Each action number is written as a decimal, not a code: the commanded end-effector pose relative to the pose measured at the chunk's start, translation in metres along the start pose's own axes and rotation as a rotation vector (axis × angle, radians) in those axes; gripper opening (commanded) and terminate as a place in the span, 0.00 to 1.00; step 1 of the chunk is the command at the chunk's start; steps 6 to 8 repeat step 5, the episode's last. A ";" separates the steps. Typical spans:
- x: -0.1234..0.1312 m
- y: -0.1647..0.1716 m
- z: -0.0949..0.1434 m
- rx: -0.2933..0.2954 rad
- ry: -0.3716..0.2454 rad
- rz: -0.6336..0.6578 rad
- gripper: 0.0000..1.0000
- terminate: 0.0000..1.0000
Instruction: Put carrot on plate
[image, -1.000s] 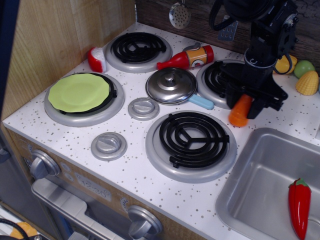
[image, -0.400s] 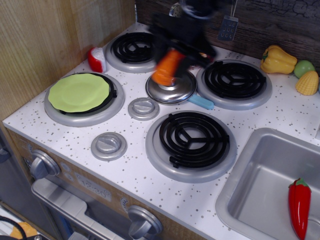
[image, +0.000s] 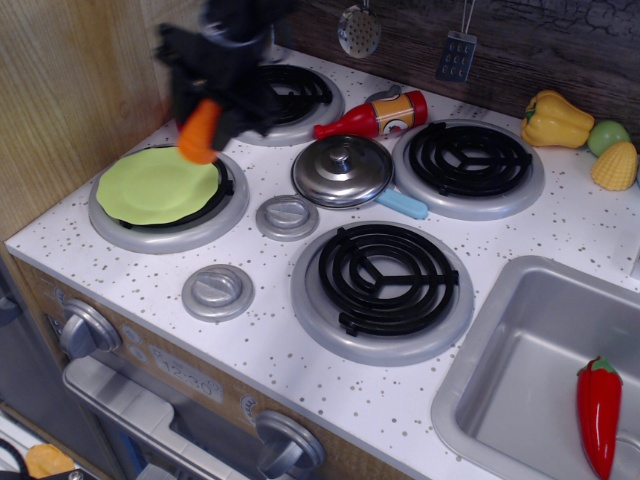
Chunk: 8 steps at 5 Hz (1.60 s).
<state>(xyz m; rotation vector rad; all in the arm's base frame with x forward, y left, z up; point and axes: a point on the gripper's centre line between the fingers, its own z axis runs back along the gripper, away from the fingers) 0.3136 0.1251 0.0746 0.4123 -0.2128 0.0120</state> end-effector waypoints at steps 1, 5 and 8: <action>-0.007 0.025 -0.024 -0.019 -0.019 0.053 0.00 0.00; -0.011 0.015 -0.025 -0.110 -0.072 0.080 1.00 1.00; -0.011 0.015 -0.025 -0.110 -0.072 0.080 1.00 1.00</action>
